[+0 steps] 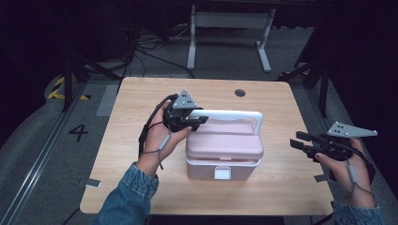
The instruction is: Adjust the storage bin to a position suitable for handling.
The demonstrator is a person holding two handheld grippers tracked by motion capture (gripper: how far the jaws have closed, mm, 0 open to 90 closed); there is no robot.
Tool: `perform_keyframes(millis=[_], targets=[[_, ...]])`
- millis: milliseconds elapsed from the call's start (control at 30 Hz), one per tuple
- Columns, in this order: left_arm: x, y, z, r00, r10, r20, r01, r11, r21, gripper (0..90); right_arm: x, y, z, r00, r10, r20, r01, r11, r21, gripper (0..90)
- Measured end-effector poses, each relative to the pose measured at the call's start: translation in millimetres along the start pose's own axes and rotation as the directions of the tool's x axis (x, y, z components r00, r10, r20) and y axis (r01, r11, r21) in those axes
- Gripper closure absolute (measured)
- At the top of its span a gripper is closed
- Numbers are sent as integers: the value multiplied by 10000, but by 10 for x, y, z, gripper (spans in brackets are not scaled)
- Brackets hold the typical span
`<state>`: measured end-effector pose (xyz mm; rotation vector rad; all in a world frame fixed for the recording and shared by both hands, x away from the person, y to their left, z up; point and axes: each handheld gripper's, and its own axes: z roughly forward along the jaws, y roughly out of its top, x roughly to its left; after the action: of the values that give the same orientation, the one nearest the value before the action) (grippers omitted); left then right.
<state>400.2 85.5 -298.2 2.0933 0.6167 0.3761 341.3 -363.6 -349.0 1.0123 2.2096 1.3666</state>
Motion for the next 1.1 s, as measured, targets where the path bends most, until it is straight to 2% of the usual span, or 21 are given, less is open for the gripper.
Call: perform_keyframes(millis=[400,500,600,767,933,1100], targets=[[190,118,39,9983,-566,126,567,9984,-71,656,102,65,-32,9997,-10,-231,10,10000,-28,578],[238,122,60,9947,-1003,214,1008,9946,-251,671,134,78,-28,9996,-90,-277,91,10000,40,580],[279,132,73,9933,-1144,185,1150,9929,-301,681,170,99,-32,9993,-184,-325,185,9998,12,580],[333,133,106,9908,-1350,106,1353,9894,-517,685,214,127,-45,9989,-338,-332,336,9994,-58,577],[348,133,114,9912,-1326,7,1325,9897,-535,696,252,148,-57,9985,-400,-370,396,9992,-102,579],[349,125,109,9903,-1386,30,1386,9889,-532,706,334,171,-7,9976,-343,-601,342,9994,-24,651]])
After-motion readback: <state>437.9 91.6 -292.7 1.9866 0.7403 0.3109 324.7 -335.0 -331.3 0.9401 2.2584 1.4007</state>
